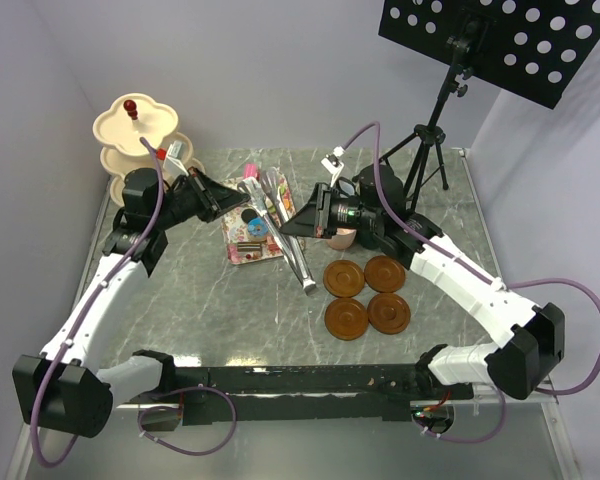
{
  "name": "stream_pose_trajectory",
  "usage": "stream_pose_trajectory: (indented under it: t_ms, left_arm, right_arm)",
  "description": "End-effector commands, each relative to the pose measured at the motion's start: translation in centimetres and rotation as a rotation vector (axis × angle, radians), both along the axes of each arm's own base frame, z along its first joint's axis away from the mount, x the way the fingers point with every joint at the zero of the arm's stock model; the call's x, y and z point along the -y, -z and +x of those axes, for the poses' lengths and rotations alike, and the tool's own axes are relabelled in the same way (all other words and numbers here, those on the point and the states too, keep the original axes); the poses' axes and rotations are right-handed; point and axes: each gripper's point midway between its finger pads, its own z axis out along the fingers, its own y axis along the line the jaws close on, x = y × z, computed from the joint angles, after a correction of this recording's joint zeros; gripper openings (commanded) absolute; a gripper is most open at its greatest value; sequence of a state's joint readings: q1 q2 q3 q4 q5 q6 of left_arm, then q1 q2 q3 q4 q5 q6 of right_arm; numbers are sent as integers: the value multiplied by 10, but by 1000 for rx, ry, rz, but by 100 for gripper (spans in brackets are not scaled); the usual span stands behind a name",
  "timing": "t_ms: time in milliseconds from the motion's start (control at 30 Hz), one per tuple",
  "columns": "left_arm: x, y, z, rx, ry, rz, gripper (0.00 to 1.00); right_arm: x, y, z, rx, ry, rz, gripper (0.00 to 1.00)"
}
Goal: Serve the afternoon tea
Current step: Pick up the clamp from the tray.
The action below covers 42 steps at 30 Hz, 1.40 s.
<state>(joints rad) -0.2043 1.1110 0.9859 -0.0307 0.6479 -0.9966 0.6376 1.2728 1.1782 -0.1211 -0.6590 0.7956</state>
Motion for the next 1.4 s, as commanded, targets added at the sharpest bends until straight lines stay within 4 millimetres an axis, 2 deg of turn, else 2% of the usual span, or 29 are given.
stream_pose_trajectory:
  t_ms: [0,200,267,333,400,433,533,633,933,1167,1267,1367]
  left_arm:
    - [3,21,-2,-56,33,33,1]
    - [13,14,-7,-33,118,-4,1]
    - [17,2,-11,21,154,-25,1]
    - [20,-9,-16,81,191,-26,1]
    - [21,-17,-22,134,225,-18,1]
    - [22,-22,-26,161,243,-12,1]
    - [23,-28,-38,207,287,-20,1]
    - [25,-32,-48,234,322,-44,1]
    - [24,-35,-56,268,345,-28,1]
    - [24,-33,-59,265,352,-17,1]
    - [24,-34,-60,268,352,-15,1]
    - [24,-33,-60,268,348,-13,1]
  right_arm:
    - [-6,-99,-30,265,-130,238,0]
    - [-7,-113,-32,315,-130,289,0]
    - [-15,-112,-37,291,-192,288,0]
    - [-21,-107,-33,253,-190,238,2]
    - [-22,-92,-24,225,-154,176,22]
    - [-21,-87,-23,212,-142,155,35]
    - [-18,-80,-15,212,-92,136,54]
    - [-20,-80,-11,206,-81,141,63]
    - [-18,-82,2,219,-19,172,57]
    - [-6,-85,14,235,55,189,51]
    - [1,-84,19,241,84,184,47]
    - [5,-83,23,241,96,178,39]
